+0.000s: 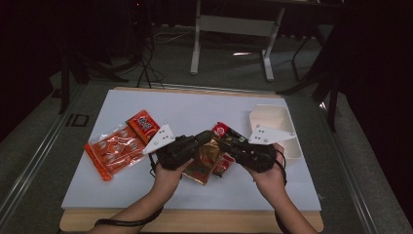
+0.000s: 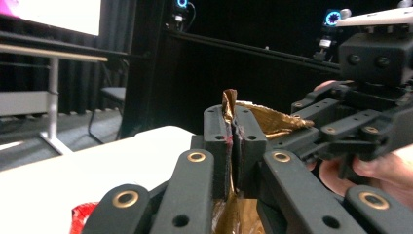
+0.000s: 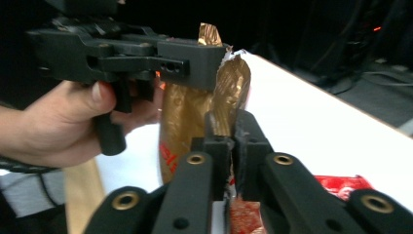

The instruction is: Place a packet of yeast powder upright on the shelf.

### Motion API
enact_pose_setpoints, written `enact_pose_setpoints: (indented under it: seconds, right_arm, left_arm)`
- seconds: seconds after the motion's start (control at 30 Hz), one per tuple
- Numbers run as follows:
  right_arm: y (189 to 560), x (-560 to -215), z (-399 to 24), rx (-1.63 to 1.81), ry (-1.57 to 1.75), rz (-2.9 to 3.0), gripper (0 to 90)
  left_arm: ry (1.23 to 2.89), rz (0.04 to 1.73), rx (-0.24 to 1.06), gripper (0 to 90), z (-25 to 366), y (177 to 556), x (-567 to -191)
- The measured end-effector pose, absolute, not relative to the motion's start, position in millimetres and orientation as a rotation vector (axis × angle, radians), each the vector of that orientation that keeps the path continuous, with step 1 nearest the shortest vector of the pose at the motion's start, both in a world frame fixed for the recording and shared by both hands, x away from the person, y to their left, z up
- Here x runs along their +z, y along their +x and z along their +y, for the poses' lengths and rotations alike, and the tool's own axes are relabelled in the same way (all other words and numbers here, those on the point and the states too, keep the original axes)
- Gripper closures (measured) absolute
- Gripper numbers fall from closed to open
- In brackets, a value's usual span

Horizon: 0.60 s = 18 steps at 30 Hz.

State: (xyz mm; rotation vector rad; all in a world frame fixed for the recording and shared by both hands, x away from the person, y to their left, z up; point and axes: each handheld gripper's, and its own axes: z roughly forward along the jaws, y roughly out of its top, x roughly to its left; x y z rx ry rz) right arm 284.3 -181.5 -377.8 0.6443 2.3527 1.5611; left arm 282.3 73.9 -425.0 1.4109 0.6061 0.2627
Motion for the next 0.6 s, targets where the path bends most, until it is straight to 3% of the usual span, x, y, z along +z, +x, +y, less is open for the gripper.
enact_pose_setpoints:
  seconds: [0.17, 0.4, 0.47, 0.57, 0.6]
  right_arm:
    - [290, -378, -185, 1.573, 0.638, 2.401, 88.9]
    - [292, -368, -188, 1.568, 0.603, 2.430, 89.4]
    - [293, -365, -190, 1.569, 0.594, 2.434, 89.4]
    - [295, -361, -192, 1.554, 0.576, 2.438, 89.3]
    - [296, -360, -193, 1.547, 0.568, 2.442, 89.3]
  left_arm:
    - [1.441, 0.604, 0.249, 76.6, 76, 283, -423]
    - [1.483, 0.587, 0.251, 41.4, 80, 280, -414]
    - [1.513, 0.591, 0.213, 26.1, 83, 282, -413]
    - [1.560, 0.554, 0.217, 12.1, 88, 281, -414]
    - [1.572, 0.542, 0.214, 11.5, 90, 281, -414]
